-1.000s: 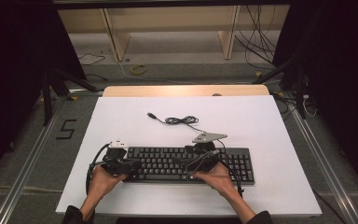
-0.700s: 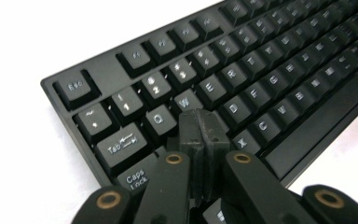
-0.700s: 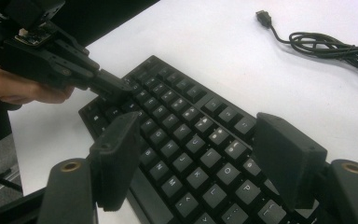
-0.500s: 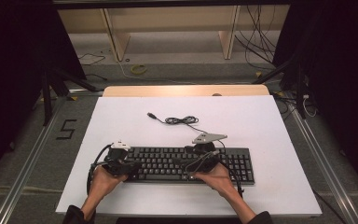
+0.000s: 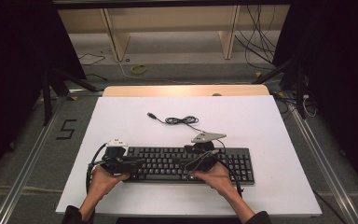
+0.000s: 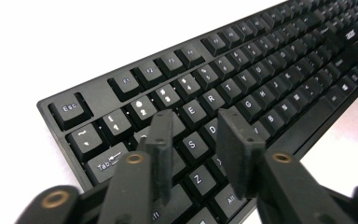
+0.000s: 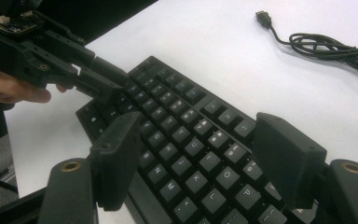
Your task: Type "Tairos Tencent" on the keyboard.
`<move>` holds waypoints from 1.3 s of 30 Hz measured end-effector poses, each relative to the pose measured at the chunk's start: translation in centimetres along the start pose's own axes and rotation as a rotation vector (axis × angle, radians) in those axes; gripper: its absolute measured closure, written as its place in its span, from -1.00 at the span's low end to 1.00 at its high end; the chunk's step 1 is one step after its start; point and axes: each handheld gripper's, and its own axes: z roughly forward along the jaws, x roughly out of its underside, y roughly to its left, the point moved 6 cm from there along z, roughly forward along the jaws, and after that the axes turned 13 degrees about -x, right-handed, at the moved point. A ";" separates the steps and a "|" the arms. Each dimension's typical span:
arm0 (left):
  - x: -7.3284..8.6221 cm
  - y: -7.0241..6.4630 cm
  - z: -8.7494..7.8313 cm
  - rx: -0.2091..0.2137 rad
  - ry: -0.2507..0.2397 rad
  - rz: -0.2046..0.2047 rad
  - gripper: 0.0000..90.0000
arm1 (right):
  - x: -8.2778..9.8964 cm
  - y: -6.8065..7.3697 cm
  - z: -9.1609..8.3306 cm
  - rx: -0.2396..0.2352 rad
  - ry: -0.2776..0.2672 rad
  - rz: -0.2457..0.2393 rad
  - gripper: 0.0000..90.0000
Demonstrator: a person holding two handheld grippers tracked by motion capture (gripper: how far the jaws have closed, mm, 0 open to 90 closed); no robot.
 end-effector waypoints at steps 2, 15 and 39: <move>-0.2 0.0 -0.1 0.001 -0.015 -0.019 0.22 | -0.1 -0.1 0.0 0.002 -0.001 0.001 -0.26; -1.0 0.1 -0.6 0.008 -0.098 -0.042 -0.18 | -0.2 -0.5 0.6 0.014 0.017 -0.006 -0.16; -1.3 -0.2 -1.2 0.032 -0.165 -0.050 -0.28 | 0.8 -1.2 2.4 0.041 0.118 -0.015 0.72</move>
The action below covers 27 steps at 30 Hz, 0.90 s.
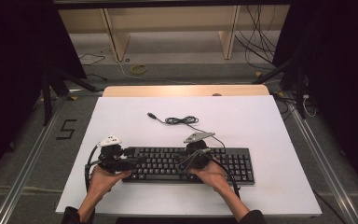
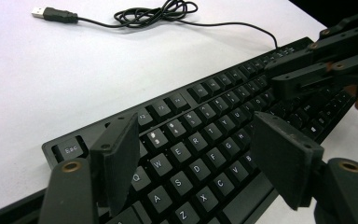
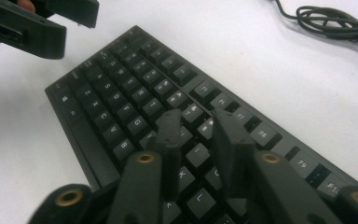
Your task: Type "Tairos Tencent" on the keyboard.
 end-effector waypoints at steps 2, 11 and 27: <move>0.0 -0.1 0.0 0.005 -0.005 0.000 -0.28 | 0.1 0.0 0.3 0.002 0.014 -0.002 0.79; -0.1 -0.3 -0.2 0.032 -0.027 -0.004 -0.30 | 0.3 -0.4 1.1 0.012 0.040 0.002 1.00; 0.1 -0.7 0.0 0.053 -0.011 0.010 -0.30 | 0.7 -0.6 1.9 0.021 0.077 0.006 1.00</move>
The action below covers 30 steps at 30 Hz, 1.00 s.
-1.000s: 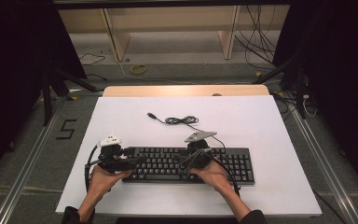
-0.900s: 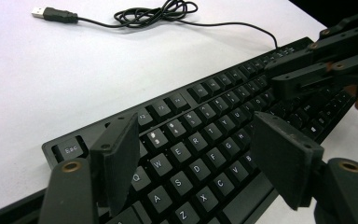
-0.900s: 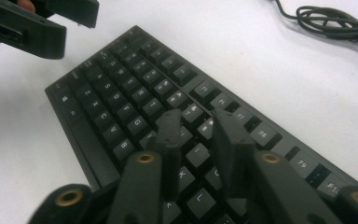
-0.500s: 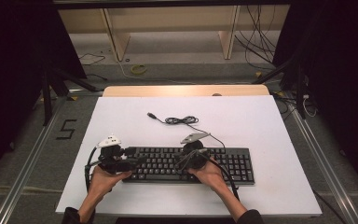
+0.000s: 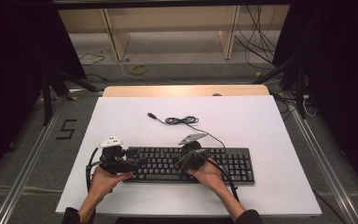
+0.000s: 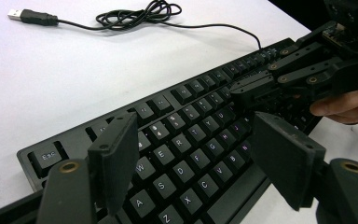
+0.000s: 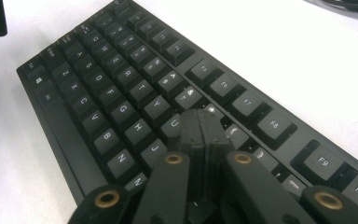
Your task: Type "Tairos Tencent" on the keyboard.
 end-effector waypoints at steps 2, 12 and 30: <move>0.0 0.0 0.0 0.001 0.001 -0.001 -0.30 | 0.0 0.0 0.0 0.000 0.002 0.000 1.00; 0.0 0.0 0.0 0.002 0.004 -0.002 -0.30 | 0.2 -0.1 0.3 0.001 0.014 0.008 1.00; 0.1 -0.1 0.0 0.003 0.008 -0.002 -0.30 | -0.6 0.1 -1.3 -0.005 -0.062 0.011 1.00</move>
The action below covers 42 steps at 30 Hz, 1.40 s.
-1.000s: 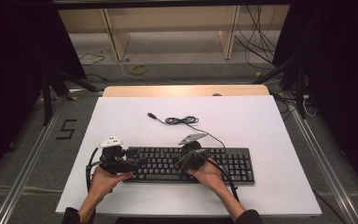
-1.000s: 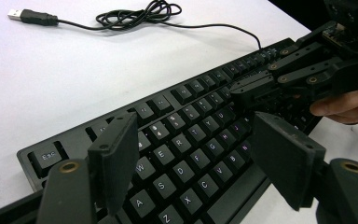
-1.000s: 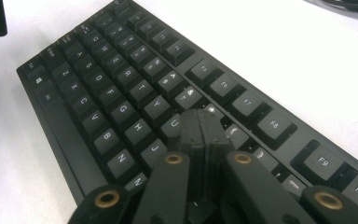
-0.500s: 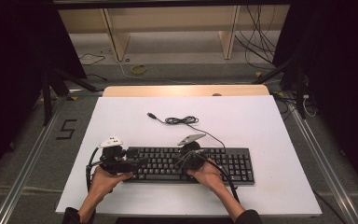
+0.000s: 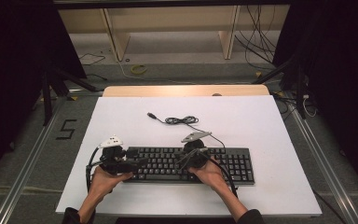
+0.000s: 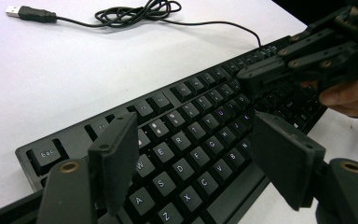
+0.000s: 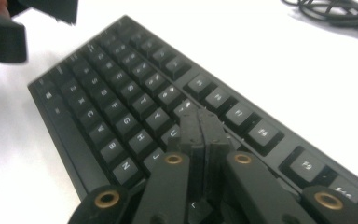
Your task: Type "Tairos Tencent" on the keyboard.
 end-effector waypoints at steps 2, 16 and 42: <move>0.0 0.0 0.0 0.000 0.002 0.003 -0.30 | 0.0 0.0 -0.2 -0.002 -0.006 0.002 0.98; 0.0 -0.1 0.0 0.002 0.004 0.017 -0.29 | -0.3 0.6 -1.7 -0.041 -0.057 -0.010 0.53; -0.2 -0.8 1.0 0.029 0.036 0.040 -0.27 | 0.5 1.1 -4.3 -0.058 -0.126 -0.007 0.04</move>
